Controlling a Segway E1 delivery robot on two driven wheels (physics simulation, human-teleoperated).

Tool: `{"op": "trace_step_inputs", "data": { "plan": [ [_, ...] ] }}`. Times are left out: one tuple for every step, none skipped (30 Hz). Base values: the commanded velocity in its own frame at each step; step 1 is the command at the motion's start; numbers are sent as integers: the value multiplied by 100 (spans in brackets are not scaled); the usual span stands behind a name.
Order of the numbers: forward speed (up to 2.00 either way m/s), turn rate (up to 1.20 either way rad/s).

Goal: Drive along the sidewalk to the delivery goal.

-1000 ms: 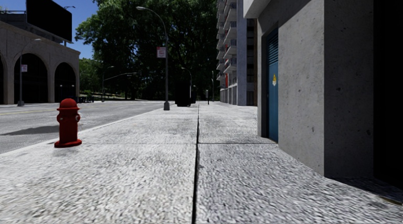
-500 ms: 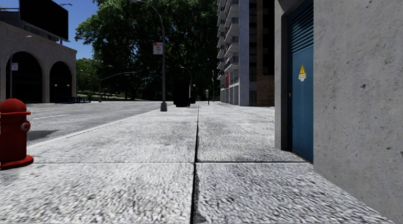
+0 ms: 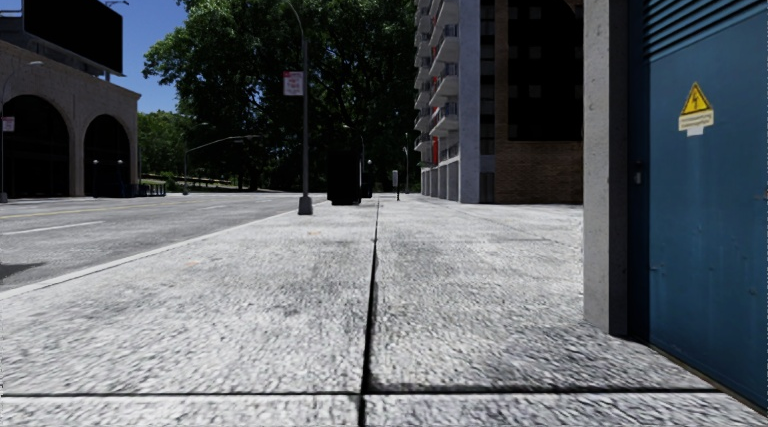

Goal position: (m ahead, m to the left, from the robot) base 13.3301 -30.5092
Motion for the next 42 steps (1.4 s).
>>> {"op": "trace_step_inputs", "data": {
  "plan": [
    [200,0],
    [200,0],
    [200,0],
    [200,0],
    [200,0],
    [200,0],
    [200,0],
    [200,0],
    [200,0],
    [200,0],
    [200,0],
    [200,-23],
    [200,-30],
    [200,-34],
    [200,-37],
    [200,-37],
    [200,-40],
    [200,-44],
    [200,-46],
    [200,-46],
    [200,-47],
    [200,-47],
    [200,-47],
    [200,-47],
    [200,-47],
    [200,-48],
    [200,-49],
    [200,-49],
    [200,-49],
    [200,-49],
    [200,-49],
    [200,-49],
    [200,-49],
    [200,-49],
    [200,-49],
    [200,-49],
    [200,-49],
    [200,-49],
    [200,-49],
    [200,-49],
    [200,-49],
    [200,-49]
  ]
}}
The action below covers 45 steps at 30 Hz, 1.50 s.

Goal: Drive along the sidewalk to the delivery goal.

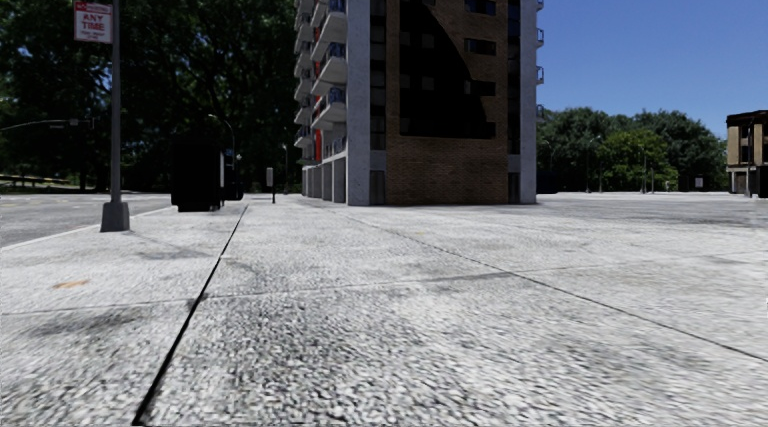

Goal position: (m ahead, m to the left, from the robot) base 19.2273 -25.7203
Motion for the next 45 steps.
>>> {"op": "trace_step_inputs", "data": {
  "plan": [
    [200,-49],
    [200,-49],
    [200,-49],
    [200,-49],
    [200,-49],
    [200,-49],
    [200,-49],
    [200,-49],
    [200,-49],
    [200,-49],
    [200,-49],
    [200,-49],
    [200,-49],
    [200,-49],
    [200,-49],
    [200,-49],
    [200,-49],
    [200,-49],
    [200,-49],
    [200,-49],
    [200,-49],
    [200,-49],
    [200,-49],
    [200,-49],
    [200,-49],
    [200,-49],
    [200,-49],
    [200,-49],
    [200,-49],
    [200,-49],
    [200,-49],
    [200,-49],
    [200,-49],
    [200,-49],
    [200,-49],
    [200,-49],
    [200,-49],
    [200,-49],
    [200,-49],
    [200,-49],
    [200,-49],
    [200,-49],
    [200,-49],
    [200,-49],
    [200,-49]
  ]
}}
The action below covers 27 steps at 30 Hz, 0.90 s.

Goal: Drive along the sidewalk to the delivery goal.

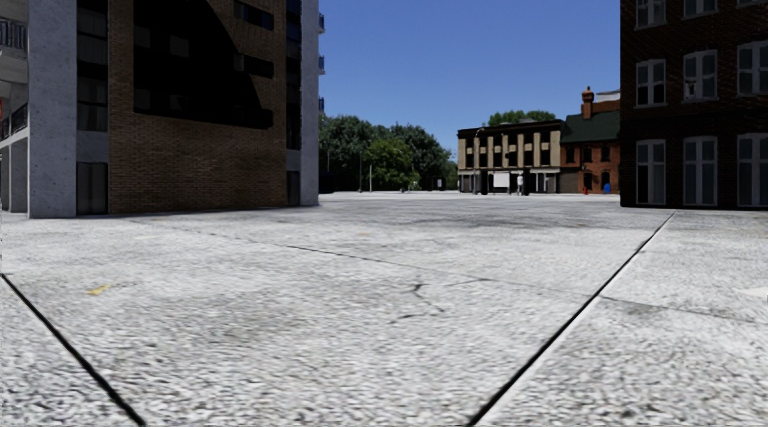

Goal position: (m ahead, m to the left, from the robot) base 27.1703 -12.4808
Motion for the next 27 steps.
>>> {"op": "trace_step_inputs", "data": {
  "plan": [
    [200,-49],
    [200,-49],
    [200,-49],
    [200,-49],
    [200,-49],
    [200,-49],
    [200,-49],
    [200,-49],
    [200,-49],
    [200,-49],
    [200,-49],
    [200,-49],
    [200,-49],
    [200,-49],
    [200,-49],
    [200,-49],
    [200,-49],
    [200,-49],
    [200,-49],
    [200,-49],
    [200,-49],
    [200,-49],
    [200,-49],
    [200,-49],
    [200,-49],
    [200,-11],
    [200,0]
  ]
}}
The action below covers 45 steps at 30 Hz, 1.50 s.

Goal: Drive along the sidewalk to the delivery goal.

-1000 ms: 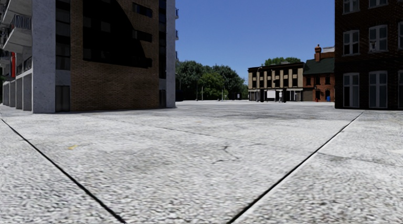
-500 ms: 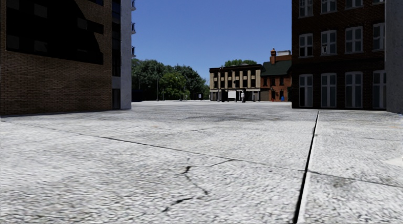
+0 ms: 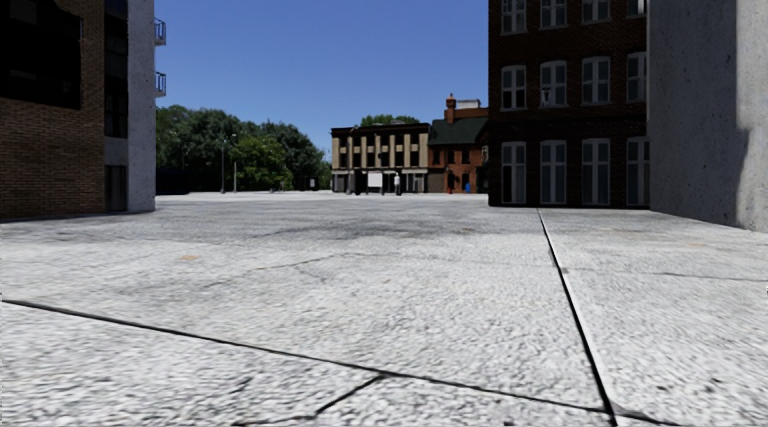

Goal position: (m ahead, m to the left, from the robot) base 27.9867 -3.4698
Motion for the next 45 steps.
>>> {"op": "trace_step_inputs", "data": {
  "plan": [
    [200,0],
    [200,0],
    [200,0],
    [200,0],
    [200,0],
    [200,0],
    [200,0],
    [200,0],
    [200,0],
    [200,0],
    [200,0],
    [200,0],
    [200,0],
    [200,0],
    [200,0],
    [200,0],
    [200,0],
    [200,0],
    [200,0],
    [200,0],
    [200,0],
    [200,0],
    [200,0],
    [200,0],
    [200,0],
    [200,0],
    [200,0],
    [200,0],
    [200,0],
    [200,0],
    [200,0],
    [200,0],
    [200,0],
    [200,0],
    [200,0],
    [200,0],
    [200,0],
    [200,0],
    [200,0],
    [200,0],
    [200,0],
    [200,0],
    [200,0],
    [200,0],
    [200,0]
  ]
}}
